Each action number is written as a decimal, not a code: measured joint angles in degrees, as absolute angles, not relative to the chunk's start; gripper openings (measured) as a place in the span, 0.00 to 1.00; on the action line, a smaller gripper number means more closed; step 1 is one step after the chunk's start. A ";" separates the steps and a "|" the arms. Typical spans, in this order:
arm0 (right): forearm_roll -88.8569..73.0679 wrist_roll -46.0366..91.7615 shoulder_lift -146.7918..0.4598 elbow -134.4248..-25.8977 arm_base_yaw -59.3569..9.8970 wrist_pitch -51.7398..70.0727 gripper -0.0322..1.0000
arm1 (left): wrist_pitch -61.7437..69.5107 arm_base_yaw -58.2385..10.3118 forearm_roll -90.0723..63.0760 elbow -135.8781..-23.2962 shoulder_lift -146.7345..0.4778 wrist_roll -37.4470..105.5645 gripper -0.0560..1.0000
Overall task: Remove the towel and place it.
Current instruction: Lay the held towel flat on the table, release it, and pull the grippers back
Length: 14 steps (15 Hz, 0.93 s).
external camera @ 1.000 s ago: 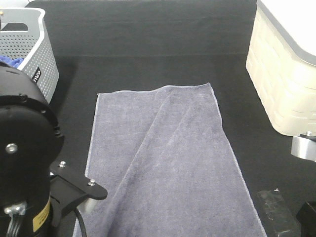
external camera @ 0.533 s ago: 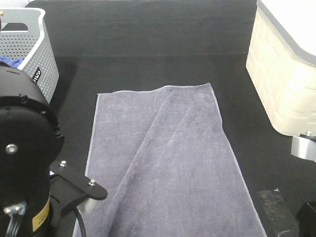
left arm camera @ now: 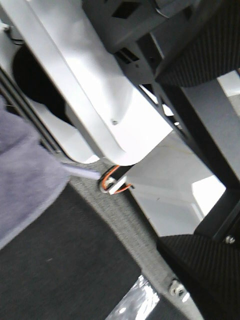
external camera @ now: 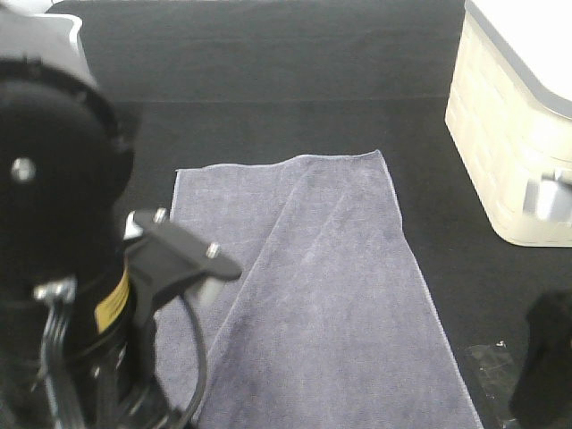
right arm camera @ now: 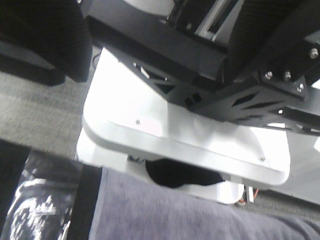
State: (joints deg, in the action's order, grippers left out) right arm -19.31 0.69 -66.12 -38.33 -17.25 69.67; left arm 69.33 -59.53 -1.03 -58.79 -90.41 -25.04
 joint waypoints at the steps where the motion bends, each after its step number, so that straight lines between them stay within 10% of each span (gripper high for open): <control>1: -18.91 0.69 -66.12 -40.39 -17.25 69.67 0.72 | 69.33 -59.53 0.00 -60.39 -90.41 -25.04 0.78; 14: -15.76 5.79 -79.53 -67.49 -17.25 63.03 0.72 | 41.02 -36.90 8.48 -66.98 -90.99 -23.38 0.78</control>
State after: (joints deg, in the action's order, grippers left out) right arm -15.76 5.79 -79.53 -67.49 -17.25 63.03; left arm 41.02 -36.90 8.48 -66.98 -90.99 -23.38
